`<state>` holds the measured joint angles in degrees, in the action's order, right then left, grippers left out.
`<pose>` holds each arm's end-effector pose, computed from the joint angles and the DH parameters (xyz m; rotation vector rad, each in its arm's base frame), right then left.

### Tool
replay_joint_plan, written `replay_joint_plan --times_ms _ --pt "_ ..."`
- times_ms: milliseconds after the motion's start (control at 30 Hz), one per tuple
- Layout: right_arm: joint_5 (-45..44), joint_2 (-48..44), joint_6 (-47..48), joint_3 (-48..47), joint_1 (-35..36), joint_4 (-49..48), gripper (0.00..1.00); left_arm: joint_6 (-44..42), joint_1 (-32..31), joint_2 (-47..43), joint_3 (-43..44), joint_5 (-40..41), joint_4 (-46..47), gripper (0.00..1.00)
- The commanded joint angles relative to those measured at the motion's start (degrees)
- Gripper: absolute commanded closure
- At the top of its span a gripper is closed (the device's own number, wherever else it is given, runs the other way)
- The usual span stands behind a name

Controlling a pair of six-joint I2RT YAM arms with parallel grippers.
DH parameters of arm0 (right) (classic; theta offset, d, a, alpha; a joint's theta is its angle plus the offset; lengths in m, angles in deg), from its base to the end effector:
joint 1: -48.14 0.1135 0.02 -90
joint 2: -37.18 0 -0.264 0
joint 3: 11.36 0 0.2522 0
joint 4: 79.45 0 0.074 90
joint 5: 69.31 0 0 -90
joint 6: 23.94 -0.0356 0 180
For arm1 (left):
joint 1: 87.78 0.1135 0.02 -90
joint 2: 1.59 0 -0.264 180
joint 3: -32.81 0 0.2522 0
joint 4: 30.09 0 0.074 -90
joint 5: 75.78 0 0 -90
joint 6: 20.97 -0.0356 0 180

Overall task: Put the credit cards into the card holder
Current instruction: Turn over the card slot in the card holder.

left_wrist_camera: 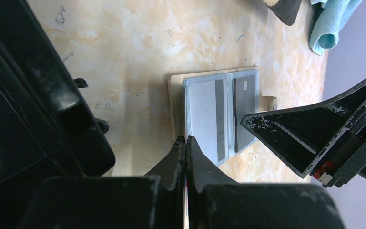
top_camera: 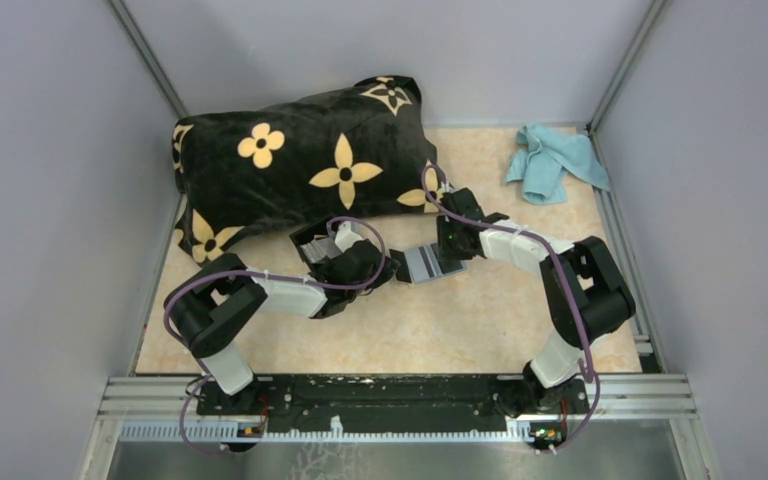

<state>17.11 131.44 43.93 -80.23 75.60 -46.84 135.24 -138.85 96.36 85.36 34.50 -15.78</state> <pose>0.2898 0.1481 0.1757 -0.0976 2.5972 0.2388 0.2142 -0.2455 0.1399 -0.5068 2.1377 -0.8507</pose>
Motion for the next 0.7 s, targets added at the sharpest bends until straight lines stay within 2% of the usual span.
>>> replay_joint_plan --times_ms 0,667 --pt "-1.43 -0.2 -0.46 -0.17 -0.83 -1.09 0.66 -0.43 -0.3 -0.73 1.56 -0.27 1.19 1.0" --pt "-6.73 -0.14 -1.64 -1.16 -3.97 0.19 0.66 -0.21 -0.29 -0.83 1.2 -0.5 1.71 1.0"
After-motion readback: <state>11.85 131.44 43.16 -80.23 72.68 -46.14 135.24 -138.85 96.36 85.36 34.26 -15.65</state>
